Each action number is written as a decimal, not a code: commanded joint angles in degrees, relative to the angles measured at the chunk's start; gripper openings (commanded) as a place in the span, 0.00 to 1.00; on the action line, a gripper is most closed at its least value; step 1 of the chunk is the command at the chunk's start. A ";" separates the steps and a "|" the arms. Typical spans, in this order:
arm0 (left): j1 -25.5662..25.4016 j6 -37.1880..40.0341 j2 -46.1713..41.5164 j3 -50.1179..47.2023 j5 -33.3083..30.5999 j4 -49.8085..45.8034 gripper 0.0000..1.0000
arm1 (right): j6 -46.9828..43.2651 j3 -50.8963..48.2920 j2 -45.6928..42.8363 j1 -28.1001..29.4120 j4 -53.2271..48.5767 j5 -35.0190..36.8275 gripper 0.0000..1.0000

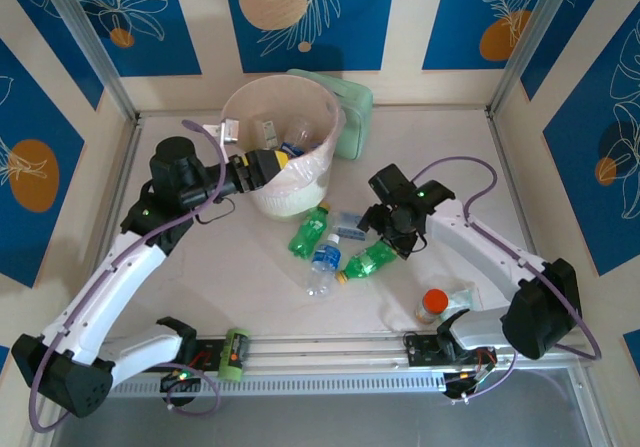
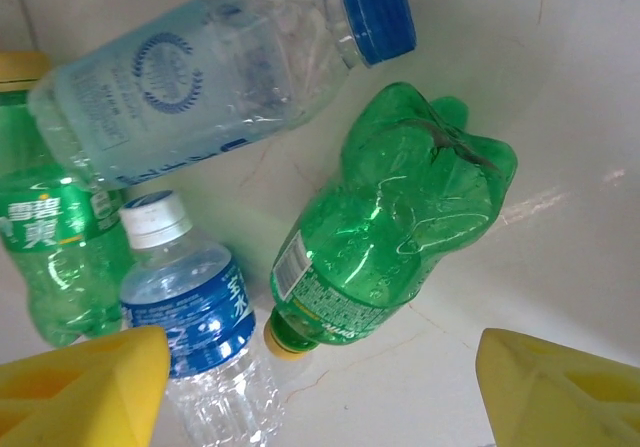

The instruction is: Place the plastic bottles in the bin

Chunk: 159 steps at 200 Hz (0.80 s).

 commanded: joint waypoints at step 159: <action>-0.51 -0.28 1.12 -0.47 1.43 2.97 0.76 | 3.64 -4.47 12.65 -1.09 4.60 -1.68 0.78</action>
